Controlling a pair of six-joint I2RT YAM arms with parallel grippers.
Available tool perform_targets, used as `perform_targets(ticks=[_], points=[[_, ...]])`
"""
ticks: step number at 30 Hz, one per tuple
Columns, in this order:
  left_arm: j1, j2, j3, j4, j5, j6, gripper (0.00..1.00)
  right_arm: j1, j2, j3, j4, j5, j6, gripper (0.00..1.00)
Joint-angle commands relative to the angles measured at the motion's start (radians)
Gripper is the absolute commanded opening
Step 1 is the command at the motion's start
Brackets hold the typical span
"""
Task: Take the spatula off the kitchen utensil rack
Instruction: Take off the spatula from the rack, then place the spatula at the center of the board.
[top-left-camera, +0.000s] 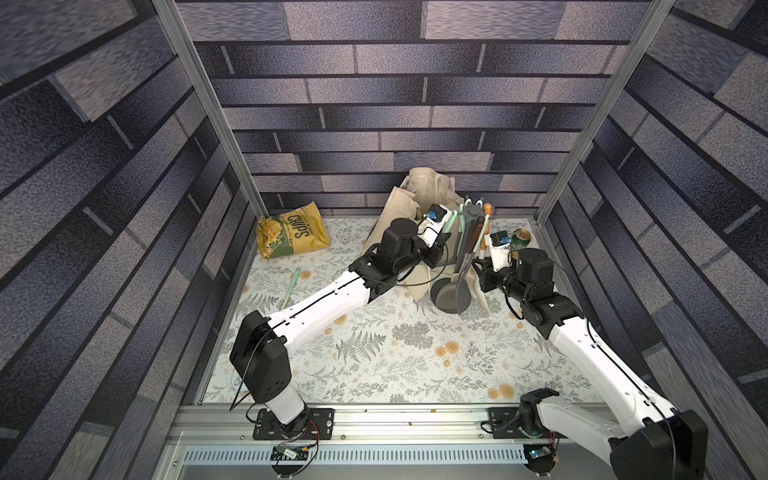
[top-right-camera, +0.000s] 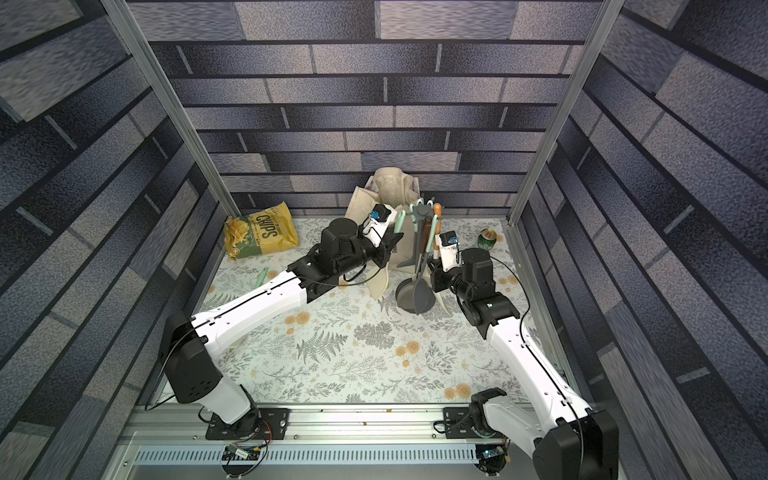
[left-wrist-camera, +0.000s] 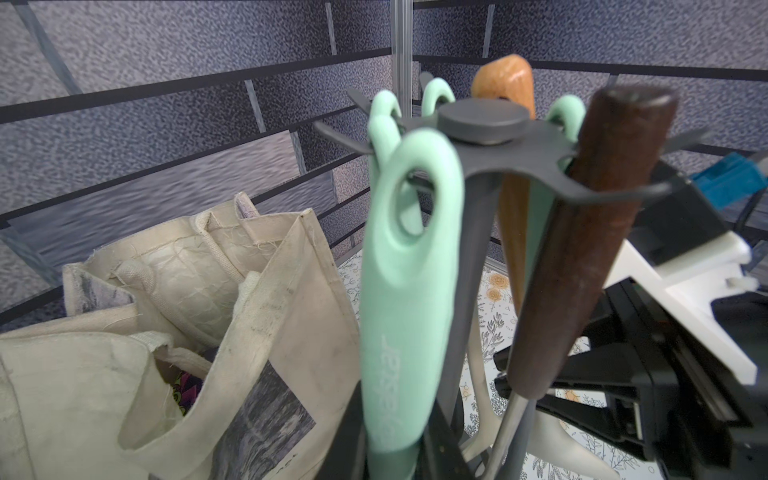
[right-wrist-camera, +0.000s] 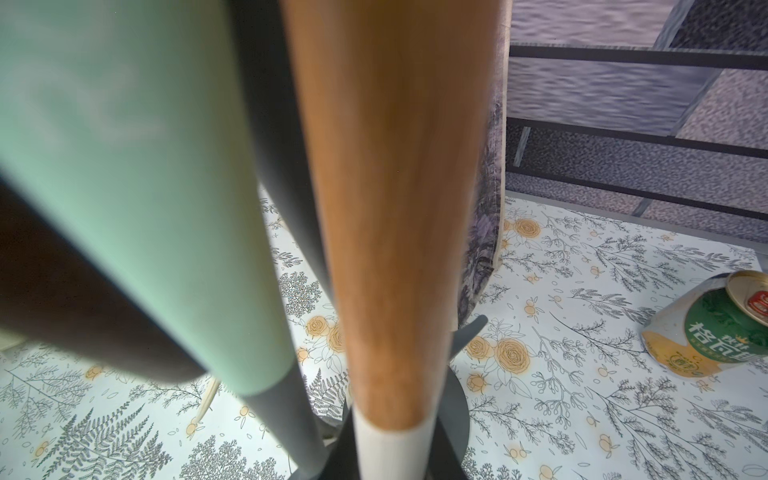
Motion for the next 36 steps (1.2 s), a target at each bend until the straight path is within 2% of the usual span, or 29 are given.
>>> perform_targets(ticks=[1, 6, 11, 24, 36], points=[[0.044, -0.061, -0.01, 0.041, -0.086, -0.008, 0.0, 0.009, -0.001, -0.014, -0.064, -0.003, -0.006, 0.09], [0.055, -0.089, 0.002, 0.006, -0.148, 0.027, 0.0, 0.009, -0.004, -0.012, -0.067, 0.003, -0.007, 0.09], [0.084, -0.083, 0.102, -0.177, -0.19, 0.011, 0.0, 0.009, -0.001, -0.015, -0.061, 0.003, -0.006, 0.09], [0.095, -0.132, 0.188, -0.414, -0.347, 0.04, 0.0, 0.009, 0.01, -0.018, -0.045, -0.015, -0.001, 0.09], [0.193, -0.179, 0.253, -0.613, -0.462, 0.017, 0.0, 0.009, 0.019, -0.025, -0.03, -0.022, 0.002, 0.09]])
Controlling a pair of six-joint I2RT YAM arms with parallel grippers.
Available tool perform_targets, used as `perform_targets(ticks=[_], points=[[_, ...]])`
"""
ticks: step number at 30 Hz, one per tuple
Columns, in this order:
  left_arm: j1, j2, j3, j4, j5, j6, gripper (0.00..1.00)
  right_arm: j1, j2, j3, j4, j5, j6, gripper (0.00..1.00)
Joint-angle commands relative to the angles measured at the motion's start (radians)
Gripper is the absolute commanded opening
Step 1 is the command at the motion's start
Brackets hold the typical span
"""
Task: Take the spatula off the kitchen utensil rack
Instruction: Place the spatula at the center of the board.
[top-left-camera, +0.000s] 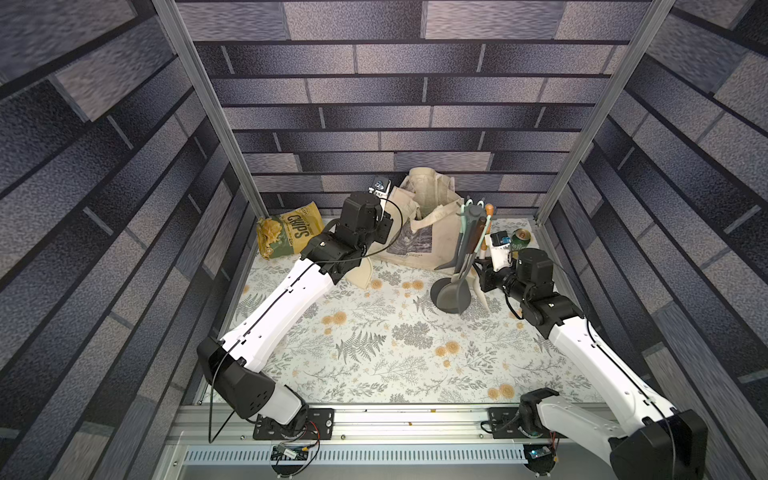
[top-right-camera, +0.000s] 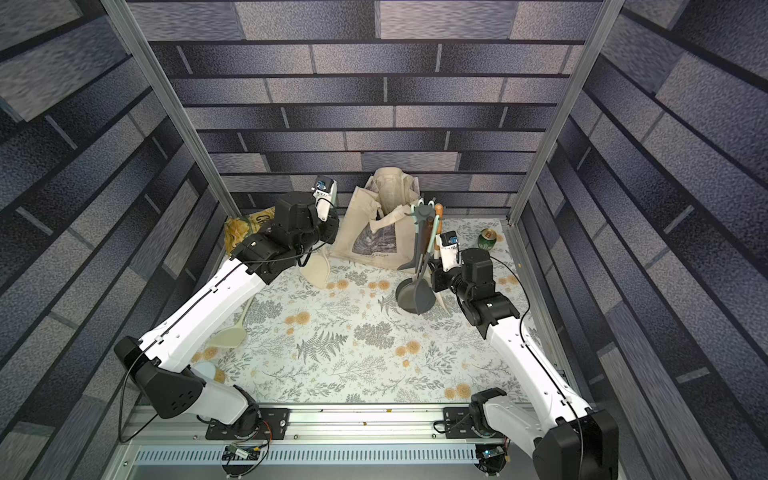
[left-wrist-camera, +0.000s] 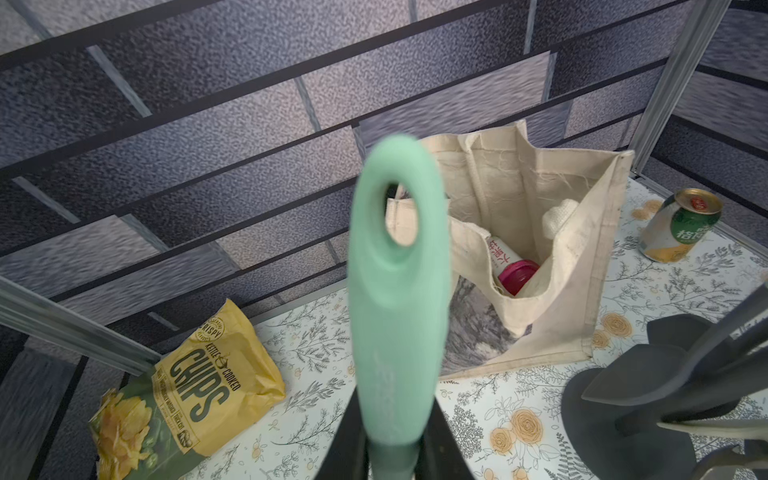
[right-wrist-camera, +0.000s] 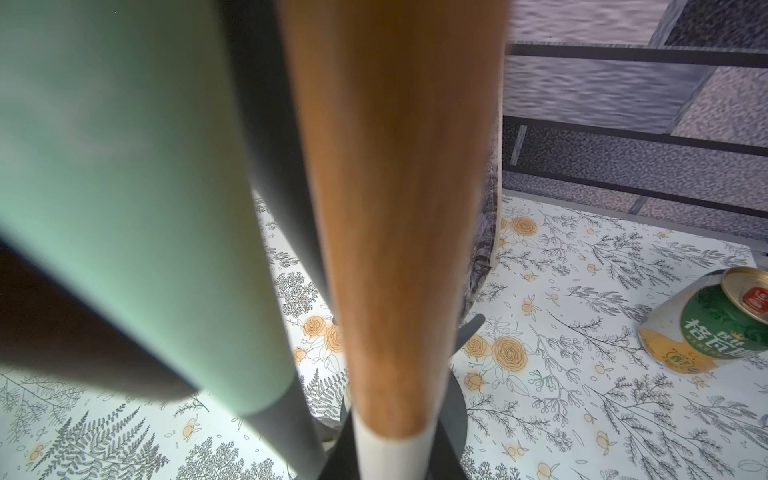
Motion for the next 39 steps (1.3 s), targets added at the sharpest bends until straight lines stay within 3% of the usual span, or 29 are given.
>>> perform_targets(ticks=[1, 13, 28, 39], points=[[0.021, -0.05, 0.037, -0.06, -0.062, 0.005, 0.0, 0.009, 0.015, -0.022, -0.035, -0.025, 0.003, 0.09], [0.109, -0.025, 0.107, -0.241, -0.126, -0.057, 0.0, 0.009, -0.003, -0.023, -0.048, -0.012, -0.001, 0.09], [0.237, 0.036, 0.159, -0.438, -0.066, -0.147, 0.0, 0.009, -0.009, -0.022, -0.055, -0.011, -0.001, 0.09], [0.304, 0.112, 0.125, -0.47, -0.018, -0.163, 0.0, 0.009, -0.017, -0.026, -0.055, -0.006, 0.0, 0.09]])
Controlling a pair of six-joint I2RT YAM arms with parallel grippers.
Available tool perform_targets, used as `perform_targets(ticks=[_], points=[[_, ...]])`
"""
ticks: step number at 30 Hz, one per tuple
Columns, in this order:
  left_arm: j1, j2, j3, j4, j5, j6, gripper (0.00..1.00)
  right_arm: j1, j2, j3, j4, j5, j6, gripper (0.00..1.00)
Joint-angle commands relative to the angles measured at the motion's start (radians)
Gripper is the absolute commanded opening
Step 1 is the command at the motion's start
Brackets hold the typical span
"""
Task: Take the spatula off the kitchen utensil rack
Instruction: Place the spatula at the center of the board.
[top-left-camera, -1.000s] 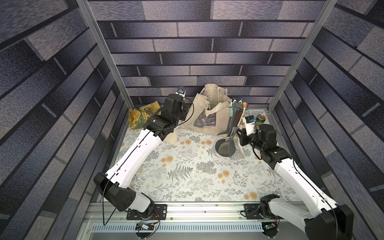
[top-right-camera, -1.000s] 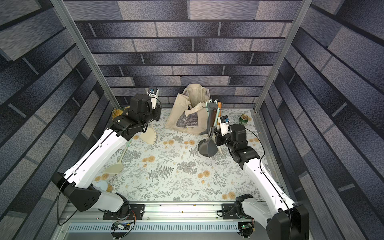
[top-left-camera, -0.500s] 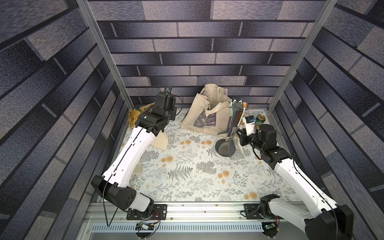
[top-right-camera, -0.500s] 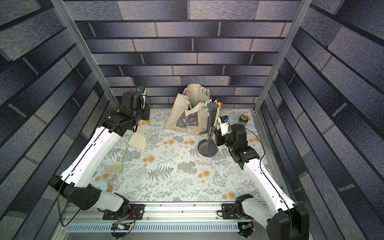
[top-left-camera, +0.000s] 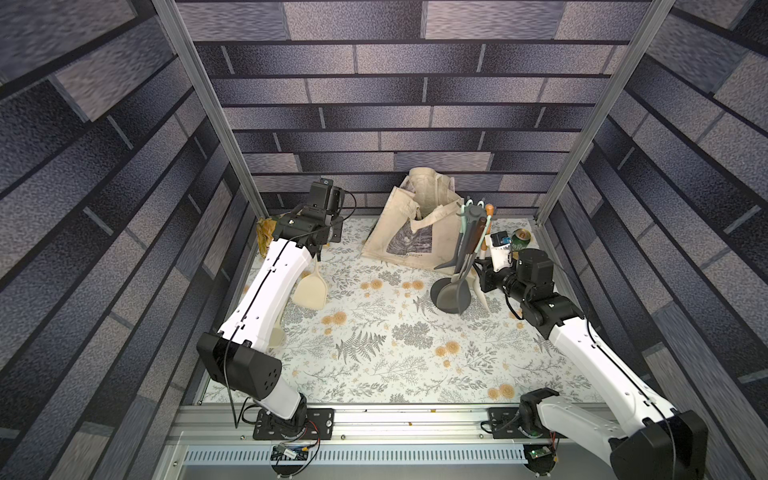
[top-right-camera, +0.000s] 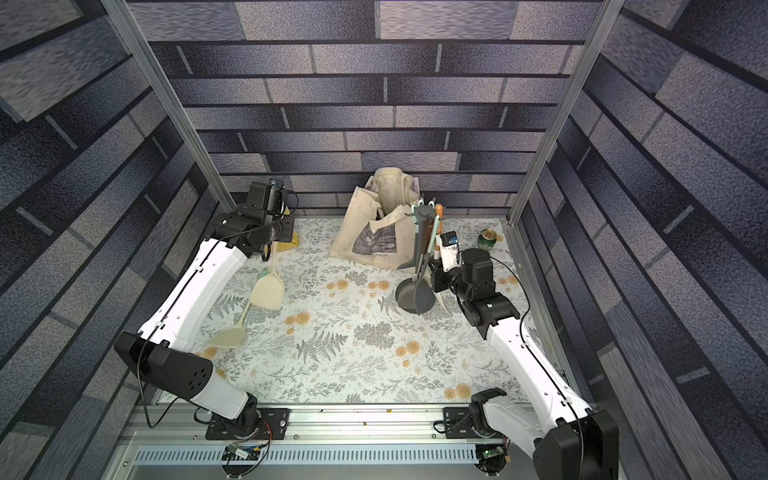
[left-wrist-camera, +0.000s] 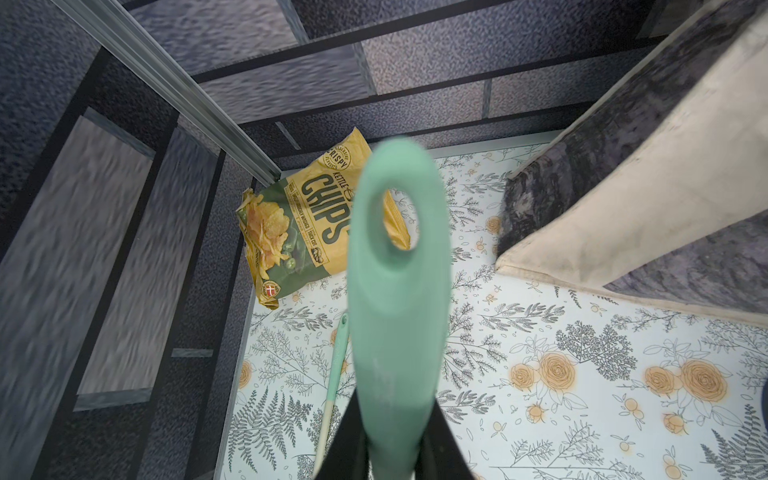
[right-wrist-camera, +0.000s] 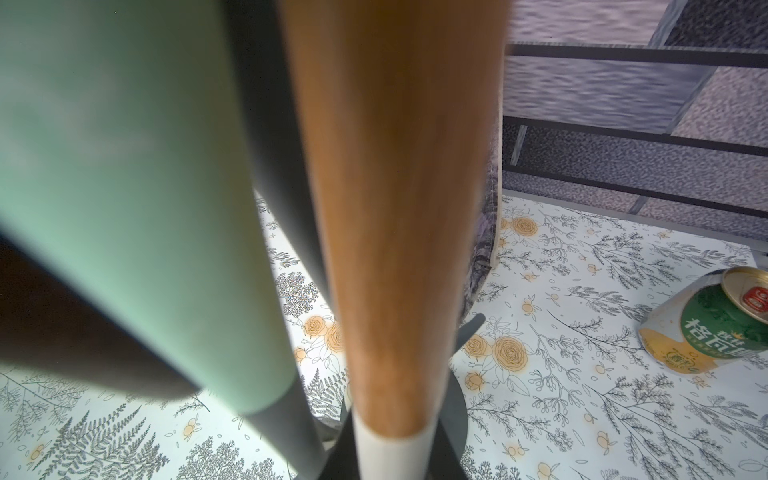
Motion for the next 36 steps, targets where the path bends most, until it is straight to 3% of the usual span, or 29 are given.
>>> perform_targets(ticks=[1, 11, 21, 36], points=[[0.015, 0.03, 0.014, -0.055, 0.025, -0.027, 0.0, 0.009, -0.008, -0.02, -0.054, -0.006, -0.001, 0.09], [0.066, 0.116, 0.016, -0.106, 0.102, -0.038, 0.0, 0.009, -0.008, -0.02, -0.054, -0.01, -0.001, 0.09], [0.084, 0.177, 0.002, -0.126, 0.096, -0.042, 0.0, 0.009, -0.015, -0.022, -0.056, -0.005, -0.003, 0.09], [0.125, 0.192, -0.133, -0.027, 0.136, -0.084, 0.0, 0.009, -0.014, -0.022, -0.051, -0.011, -0.001, 0.09]])
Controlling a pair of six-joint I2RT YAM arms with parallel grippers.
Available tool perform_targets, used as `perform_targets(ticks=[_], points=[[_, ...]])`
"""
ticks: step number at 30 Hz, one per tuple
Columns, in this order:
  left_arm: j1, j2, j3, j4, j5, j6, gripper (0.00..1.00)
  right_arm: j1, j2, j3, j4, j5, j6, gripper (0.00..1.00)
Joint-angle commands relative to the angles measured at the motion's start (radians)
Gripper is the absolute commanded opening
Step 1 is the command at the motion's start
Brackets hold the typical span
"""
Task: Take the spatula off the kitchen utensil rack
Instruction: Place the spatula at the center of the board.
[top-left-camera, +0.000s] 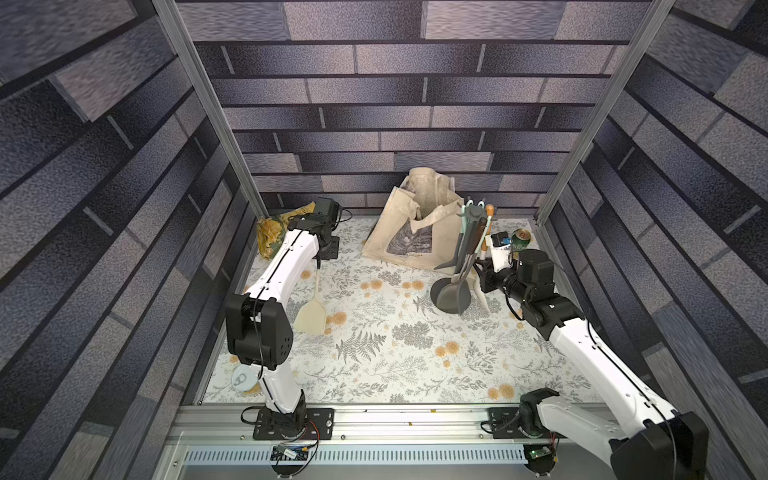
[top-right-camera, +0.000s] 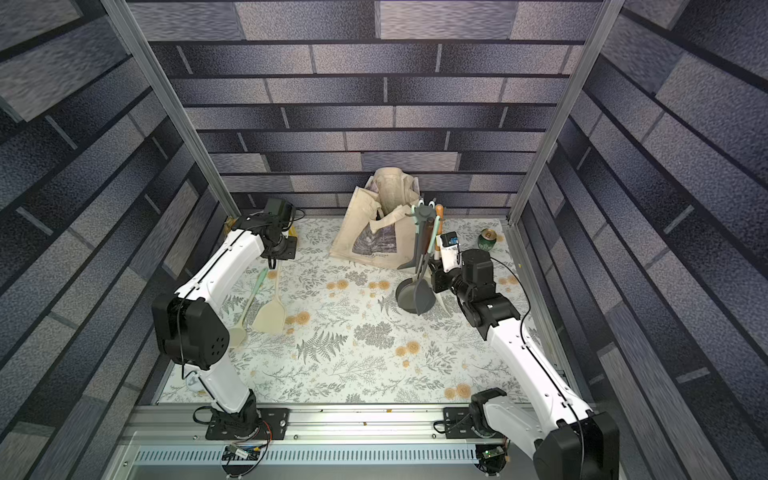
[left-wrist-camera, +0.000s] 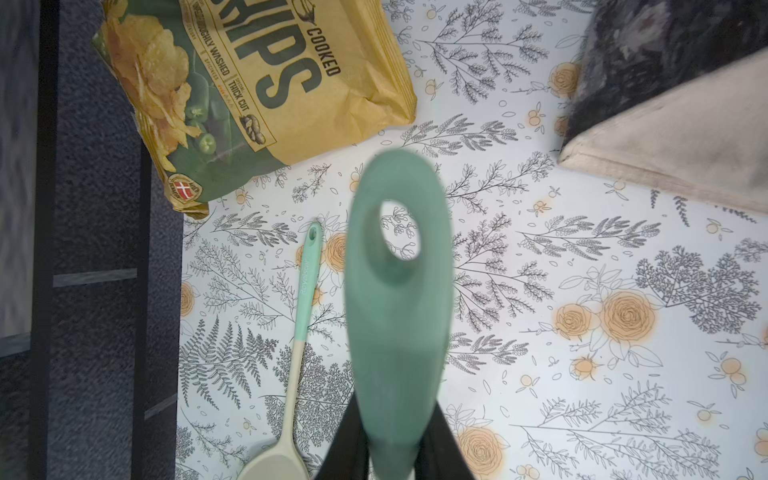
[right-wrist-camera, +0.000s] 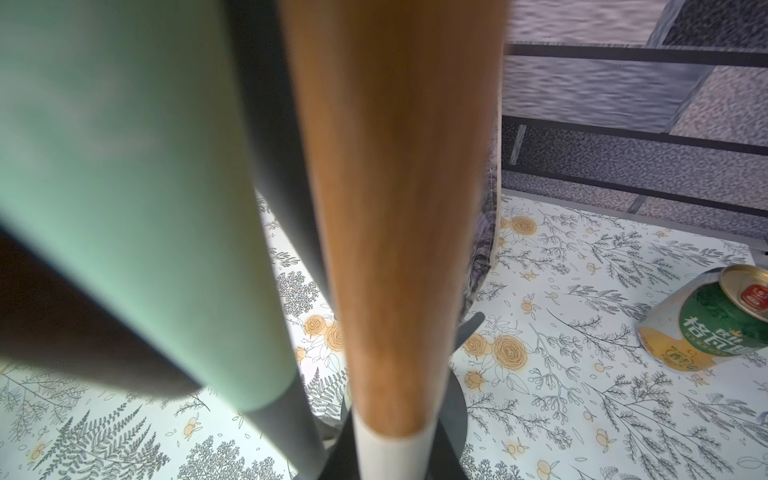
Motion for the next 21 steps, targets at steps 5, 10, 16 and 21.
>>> perform_targets(ticks=[5, 10, 16, 21], points=[[0.021, 0.03, -0.056, 0.053, 0.025, -0.027, 0.0, 0.009, -0.01, -0.022, -0.049, -0.011, -0.003, 0.1], [0.033, 0.041, -0.098, 0.103, 0.047, -0.032, 0.0, 0.009, -0.013, -0.025, -0.049, -0.009, -0.003, 0.09], [0.045, 0.08, -0.118, 0.123, 0.045, -0.034, 0.0, 0.009, -0.017, -0.025, -0.052, -0.005, -0.004, 0.09], [0.05, 0.102, -0.149, 0.162, 0.03, -0.036, 0.0, 0.011, -0.015, -0.025, -0.053, -0.002, -0.005, 0.09]])
